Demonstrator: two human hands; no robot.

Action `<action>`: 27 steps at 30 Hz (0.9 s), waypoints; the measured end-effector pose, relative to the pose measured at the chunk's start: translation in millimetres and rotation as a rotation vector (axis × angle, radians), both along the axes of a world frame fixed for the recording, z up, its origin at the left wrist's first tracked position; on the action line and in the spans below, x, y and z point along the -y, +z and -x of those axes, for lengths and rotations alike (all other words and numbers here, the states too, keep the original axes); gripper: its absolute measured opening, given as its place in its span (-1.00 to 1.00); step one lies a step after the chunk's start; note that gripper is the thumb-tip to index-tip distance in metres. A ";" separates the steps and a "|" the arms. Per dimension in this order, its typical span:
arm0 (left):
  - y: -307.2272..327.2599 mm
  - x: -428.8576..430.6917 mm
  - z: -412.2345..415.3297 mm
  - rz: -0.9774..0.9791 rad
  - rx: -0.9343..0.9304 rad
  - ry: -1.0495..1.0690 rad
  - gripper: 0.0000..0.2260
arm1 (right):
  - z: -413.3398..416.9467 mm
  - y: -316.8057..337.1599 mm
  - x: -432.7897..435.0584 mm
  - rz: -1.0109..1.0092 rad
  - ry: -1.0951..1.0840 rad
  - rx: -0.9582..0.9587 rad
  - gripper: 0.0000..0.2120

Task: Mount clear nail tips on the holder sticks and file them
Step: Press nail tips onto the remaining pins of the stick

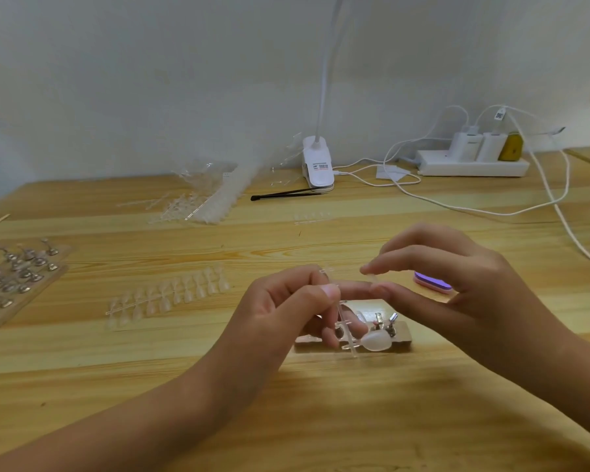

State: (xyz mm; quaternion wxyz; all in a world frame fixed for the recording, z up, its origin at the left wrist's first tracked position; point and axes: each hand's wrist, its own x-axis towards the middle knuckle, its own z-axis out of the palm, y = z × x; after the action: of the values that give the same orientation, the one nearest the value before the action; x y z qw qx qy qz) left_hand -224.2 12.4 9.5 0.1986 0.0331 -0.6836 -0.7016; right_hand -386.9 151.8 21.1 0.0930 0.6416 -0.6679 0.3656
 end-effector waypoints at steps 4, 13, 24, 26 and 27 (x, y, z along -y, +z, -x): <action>-0.1 0.6 0.6 0.016 -0.001 0.005 -0.79 | 1.9 2.7 -0.3 0.014 0.032 0.001 -0.75; 2.2 12.2 0.4 0.011 -0.072 0.267 -0.82 | 20.8 4.3 -5.1 -0.197 0.135 -0.029 -0.76; -2.2 9.1 0.2 0.058 -0.070 0.203 -0.82 | 22.8 -7.4 -0.6 -0.292 0.157 -0.087 -0.74; -2.3 8.0 0.4 0.053 -0.067 0.202 -0.82 | 23.4 -7.2 0.0 -0.309 0.155 -0.071 -0.76; -2.3 7.7 0.6 0.053 -0.064 0.204 -0.82 | 23.2 -7.2 0.4 -0.317 0.155 -0.069 -0.76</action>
State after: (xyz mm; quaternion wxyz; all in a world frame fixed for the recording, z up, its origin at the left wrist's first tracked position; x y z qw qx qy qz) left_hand -224.8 4.7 7.2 0.2916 0.0746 -0.6882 -0.6601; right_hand -410.1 151.5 13.9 -0.0148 0.7099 -0.6621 0.2397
